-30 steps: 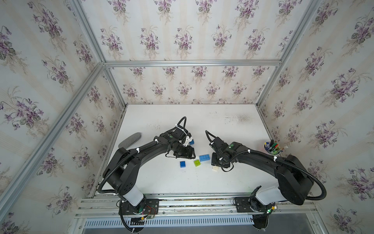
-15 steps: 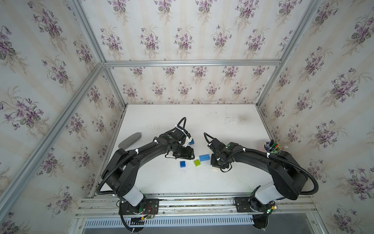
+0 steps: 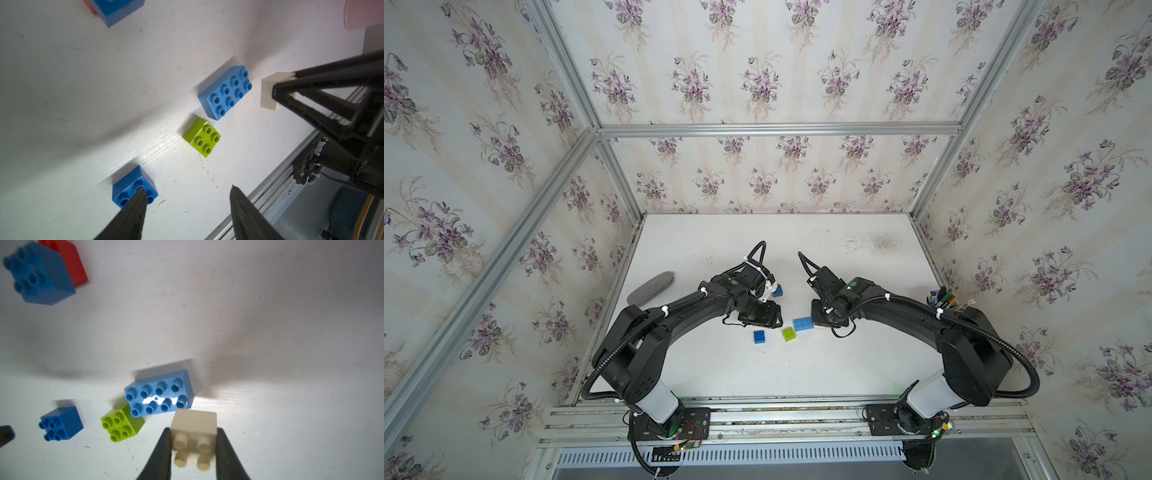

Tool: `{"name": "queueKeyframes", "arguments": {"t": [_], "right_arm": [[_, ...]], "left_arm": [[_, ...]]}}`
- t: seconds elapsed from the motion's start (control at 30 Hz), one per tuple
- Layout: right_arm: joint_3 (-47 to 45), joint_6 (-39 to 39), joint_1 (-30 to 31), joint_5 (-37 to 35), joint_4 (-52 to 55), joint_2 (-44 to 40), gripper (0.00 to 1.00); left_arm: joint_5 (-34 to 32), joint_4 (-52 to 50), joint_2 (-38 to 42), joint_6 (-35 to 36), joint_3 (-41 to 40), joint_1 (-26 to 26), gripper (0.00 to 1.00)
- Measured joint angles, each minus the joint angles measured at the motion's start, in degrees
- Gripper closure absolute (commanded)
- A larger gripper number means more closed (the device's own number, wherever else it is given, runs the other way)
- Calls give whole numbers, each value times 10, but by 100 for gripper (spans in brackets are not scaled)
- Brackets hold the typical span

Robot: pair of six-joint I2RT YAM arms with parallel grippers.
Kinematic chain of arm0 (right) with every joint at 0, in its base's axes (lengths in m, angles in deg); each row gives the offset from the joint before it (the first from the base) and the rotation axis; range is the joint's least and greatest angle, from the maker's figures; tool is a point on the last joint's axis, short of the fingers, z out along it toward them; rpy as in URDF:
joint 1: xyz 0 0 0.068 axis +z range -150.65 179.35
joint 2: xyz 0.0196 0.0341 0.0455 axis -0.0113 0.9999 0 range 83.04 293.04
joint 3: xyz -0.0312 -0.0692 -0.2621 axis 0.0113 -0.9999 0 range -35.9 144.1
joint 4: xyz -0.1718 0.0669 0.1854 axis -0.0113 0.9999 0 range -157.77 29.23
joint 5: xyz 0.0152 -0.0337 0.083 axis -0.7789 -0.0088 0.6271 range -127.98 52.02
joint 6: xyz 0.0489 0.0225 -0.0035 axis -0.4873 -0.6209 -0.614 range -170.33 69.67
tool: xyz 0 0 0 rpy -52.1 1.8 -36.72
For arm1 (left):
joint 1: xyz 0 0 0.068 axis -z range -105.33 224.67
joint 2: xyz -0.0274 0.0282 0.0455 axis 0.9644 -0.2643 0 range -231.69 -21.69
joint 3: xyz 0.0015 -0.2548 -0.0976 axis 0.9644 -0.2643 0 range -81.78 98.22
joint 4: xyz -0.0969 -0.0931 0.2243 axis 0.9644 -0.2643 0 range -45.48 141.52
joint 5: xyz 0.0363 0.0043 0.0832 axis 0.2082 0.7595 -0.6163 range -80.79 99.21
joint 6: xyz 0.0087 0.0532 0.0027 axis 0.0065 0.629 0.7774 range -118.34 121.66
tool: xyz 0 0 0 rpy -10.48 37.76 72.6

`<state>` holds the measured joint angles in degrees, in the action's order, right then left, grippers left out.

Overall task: Assemble the letter y with lego
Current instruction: Pick up the lego brick from the center of the board, then assemble the lego brick with the lego brick.

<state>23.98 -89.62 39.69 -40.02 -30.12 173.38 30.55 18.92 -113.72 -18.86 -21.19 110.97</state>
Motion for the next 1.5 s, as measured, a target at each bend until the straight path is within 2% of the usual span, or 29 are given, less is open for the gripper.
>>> {"name": "queueKeyframes", "arguments": {"t": [0.3,0.57,0.9,1.5], "right_arm": [[82,130,-38,16,23,60,76],[95,184,-41,53,31,94,76],[66,187,-41,77,28,93,77],[55,187,-34,65,5,104,80]], "left_arm": [[-7,-2,24,-1,-20,0,34],[-17,-2,28,-2,-24,0,34],[-20,-2,22,-2,-23,0,34],[-22,-3,16,-2,-20,0,34]]}}
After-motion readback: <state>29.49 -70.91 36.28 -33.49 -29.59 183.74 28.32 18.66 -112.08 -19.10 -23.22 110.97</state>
